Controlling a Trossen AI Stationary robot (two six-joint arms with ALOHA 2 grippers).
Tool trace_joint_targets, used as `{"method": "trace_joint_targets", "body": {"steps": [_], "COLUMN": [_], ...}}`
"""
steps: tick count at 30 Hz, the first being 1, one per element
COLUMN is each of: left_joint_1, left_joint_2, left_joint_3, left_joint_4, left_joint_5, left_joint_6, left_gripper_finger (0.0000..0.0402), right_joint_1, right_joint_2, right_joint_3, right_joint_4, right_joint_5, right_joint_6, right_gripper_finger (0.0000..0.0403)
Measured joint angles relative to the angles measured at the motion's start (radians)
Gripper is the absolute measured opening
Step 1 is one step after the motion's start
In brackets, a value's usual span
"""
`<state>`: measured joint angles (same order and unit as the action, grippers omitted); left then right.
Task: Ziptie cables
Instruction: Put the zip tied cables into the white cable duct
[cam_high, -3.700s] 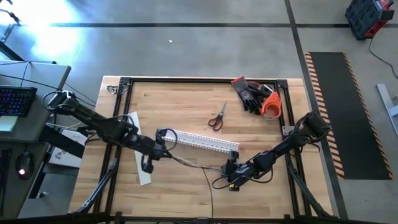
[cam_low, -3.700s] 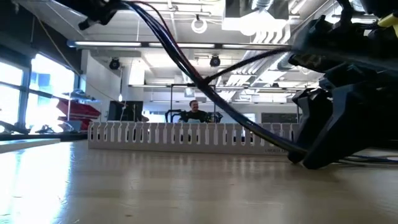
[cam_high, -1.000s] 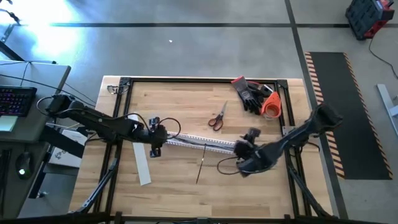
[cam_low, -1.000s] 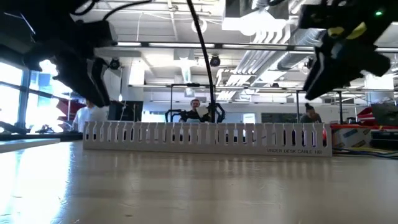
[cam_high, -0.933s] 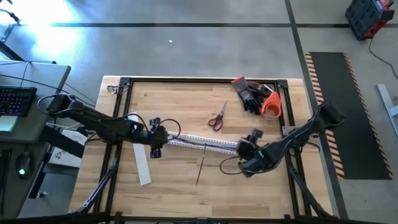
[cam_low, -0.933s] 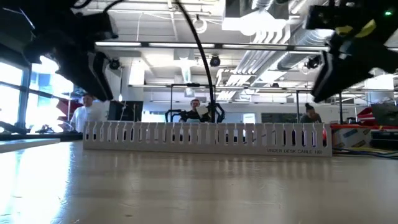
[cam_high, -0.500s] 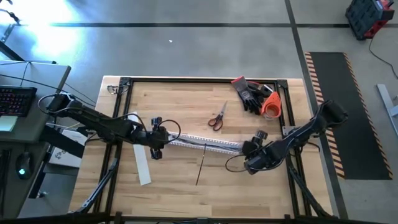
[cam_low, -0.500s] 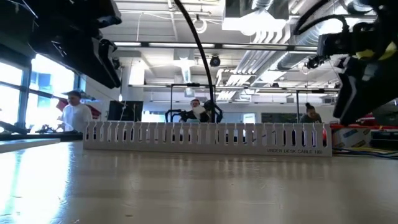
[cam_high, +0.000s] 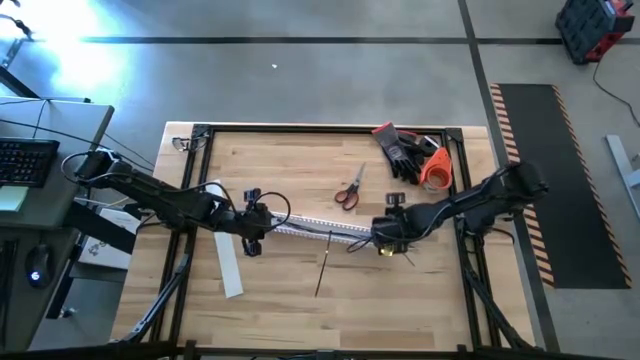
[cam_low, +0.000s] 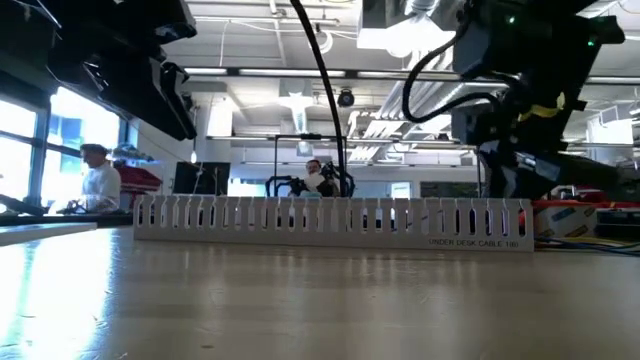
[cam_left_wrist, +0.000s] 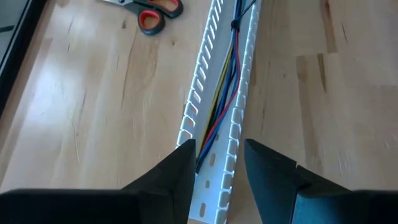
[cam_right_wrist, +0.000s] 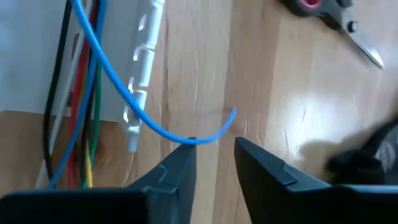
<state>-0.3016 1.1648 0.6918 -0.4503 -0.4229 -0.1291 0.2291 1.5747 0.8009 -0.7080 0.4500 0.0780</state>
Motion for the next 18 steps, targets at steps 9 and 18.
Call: {"method": "trace_joint_targets", "body": {"steps": [9,18], "left_joint_1": [0.000,0.000], "left_joint_2": [0.000,0.000], "left_joint_3": [0.000,0.000], "left_joint_4": [0.003,0.008], "left_joint_5": [0.000,0.001], "left_joint_6": [-0.008,-0.016], "left_gripper_finger": [0.0119,0.0119], "right_joint_1": [0.018,0.117], "right_joint_2": [0.020,-0.052], "right_joint_3": [0.002,0.004], "right_joint_4": [0.022,-0.070], "right_joint_5": [-0.039,-0.162], "right_joint_6": [0.034,0.267], "right_gripper_finger": [0.0005,0.0001]}}
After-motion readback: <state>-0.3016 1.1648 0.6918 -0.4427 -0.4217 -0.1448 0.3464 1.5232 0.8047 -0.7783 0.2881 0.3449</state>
